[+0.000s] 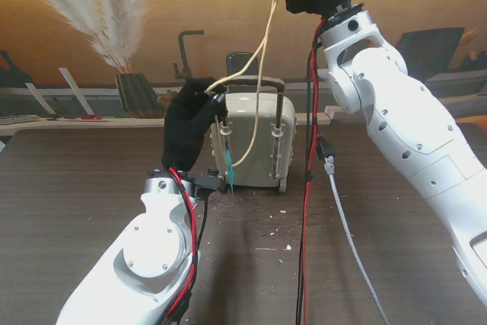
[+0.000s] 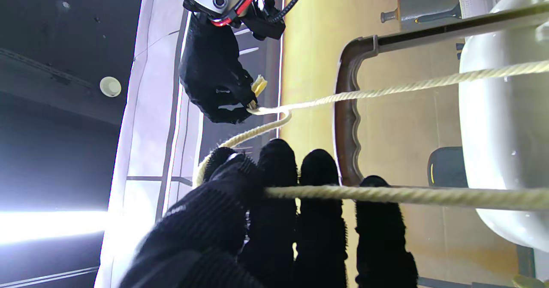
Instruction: Attach a luggage tag to a suitcase
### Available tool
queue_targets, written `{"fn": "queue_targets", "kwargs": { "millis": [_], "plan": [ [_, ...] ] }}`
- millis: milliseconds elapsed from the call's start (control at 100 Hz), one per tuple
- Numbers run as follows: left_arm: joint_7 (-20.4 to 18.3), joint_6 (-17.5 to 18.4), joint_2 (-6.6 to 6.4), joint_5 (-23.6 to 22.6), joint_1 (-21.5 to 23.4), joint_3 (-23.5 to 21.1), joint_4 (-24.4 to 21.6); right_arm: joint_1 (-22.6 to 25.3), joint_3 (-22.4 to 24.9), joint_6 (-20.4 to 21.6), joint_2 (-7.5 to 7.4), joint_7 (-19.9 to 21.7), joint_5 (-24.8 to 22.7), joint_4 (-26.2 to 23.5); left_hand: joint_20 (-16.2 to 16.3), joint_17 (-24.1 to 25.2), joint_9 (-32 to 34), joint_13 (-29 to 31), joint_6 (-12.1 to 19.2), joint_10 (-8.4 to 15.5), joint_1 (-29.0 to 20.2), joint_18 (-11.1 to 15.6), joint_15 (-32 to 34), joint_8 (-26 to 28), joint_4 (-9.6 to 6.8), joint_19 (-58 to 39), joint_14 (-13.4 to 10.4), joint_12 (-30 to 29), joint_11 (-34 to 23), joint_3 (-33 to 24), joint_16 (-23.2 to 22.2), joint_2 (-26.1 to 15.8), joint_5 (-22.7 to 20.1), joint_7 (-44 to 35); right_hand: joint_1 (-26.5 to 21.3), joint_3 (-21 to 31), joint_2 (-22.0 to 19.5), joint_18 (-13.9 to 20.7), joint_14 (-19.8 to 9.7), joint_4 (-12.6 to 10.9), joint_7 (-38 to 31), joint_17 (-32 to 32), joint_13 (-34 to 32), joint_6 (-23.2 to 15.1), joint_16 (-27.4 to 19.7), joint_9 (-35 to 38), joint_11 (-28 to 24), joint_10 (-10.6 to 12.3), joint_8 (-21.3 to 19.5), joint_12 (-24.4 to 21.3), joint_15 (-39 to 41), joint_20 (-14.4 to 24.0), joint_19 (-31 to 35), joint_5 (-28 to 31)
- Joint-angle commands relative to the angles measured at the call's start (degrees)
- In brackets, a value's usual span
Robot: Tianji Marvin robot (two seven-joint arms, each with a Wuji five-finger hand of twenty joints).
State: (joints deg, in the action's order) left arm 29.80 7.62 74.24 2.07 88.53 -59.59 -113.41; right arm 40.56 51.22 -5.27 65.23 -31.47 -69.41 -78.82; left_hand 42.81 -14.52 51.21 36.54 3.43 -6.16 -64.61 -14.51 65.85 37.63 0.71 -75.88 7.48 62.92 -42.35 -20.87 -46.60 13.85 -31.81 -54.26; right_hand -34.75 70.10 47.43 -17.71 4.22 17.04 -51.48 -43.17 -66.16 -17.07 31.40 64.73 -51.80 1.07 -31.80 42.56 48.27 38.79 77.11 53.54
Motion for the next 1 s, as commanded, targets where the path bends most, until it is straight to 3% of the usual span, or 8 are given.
{"fn": "queue_targets", "kwargs": {
  "millis": [0,640,990],
  "plan": [
    [-1.0,0.0,0.33,0.2,0.1,0.3,-0.2,-0.1,-0.6,0.5,-0.21,1.4,-0.1,0.7,-0.3,0.2,-0.2,-0.2,3.5,0.8,-3.3,0.5,-0.6,-0.6,-0.77,-0.1,-0.4,-0.5,0.0,0.8,1.2,-0.7,-1.5,-1.3,-2.3,-0.4,-4.3,0.6,-0.8,-0.4,-4.6,0.5,-0.1,-6.3,-0.2,-0.3,0.5,1.1,-0.3,-0.4,-0.9,-0.6,0.2,2.9],
    [-0.5,2.4,-0.08,-0.2,5.6,-0.4,-0.7,1.9,-4.1,1.7,-0.56,6.7,0.6,1.5,-0.5,0.5,-0.1,-0.3,3.0,0.5,-3.5,0.4,-0.8,-1.5,-1.05,0.0,-0.1,-0.4,0.1,0.8,1.2,-0.6,-1.9,-1.1,-2.1,-0.8,-4.3,0.9,-1.0,-0.4,-4.4,0.7,0.0,-5.3,-0.4,-0.2,1.1,1.5,2.5,-0.9,-1.7,-0.8,-0.3,2.3],
    [0.1,3.5,-0.04,-0.6,6.6,-0.5,-1.1,1.3,-6.2,2.3,-0.26,8.8,2.2,2.4,-0.5,0.5,-0.1,-0.3,2.9,0.5,-3.6,0.4,-0.9,-1.7,-1.02,0.1,0.0,-0.4,0.1,0.9,1.3,-0.6,-1.8,-1.2,-2.1,-0.9,-4.2,0.9,-0.9,-0.5,-4.9,0.8,-0.2,-4.5,-0.5,0.0,1.3,1.4,4.1,-1.0,-2.2,-0.9,-0.6,2.0]
  ]
}}
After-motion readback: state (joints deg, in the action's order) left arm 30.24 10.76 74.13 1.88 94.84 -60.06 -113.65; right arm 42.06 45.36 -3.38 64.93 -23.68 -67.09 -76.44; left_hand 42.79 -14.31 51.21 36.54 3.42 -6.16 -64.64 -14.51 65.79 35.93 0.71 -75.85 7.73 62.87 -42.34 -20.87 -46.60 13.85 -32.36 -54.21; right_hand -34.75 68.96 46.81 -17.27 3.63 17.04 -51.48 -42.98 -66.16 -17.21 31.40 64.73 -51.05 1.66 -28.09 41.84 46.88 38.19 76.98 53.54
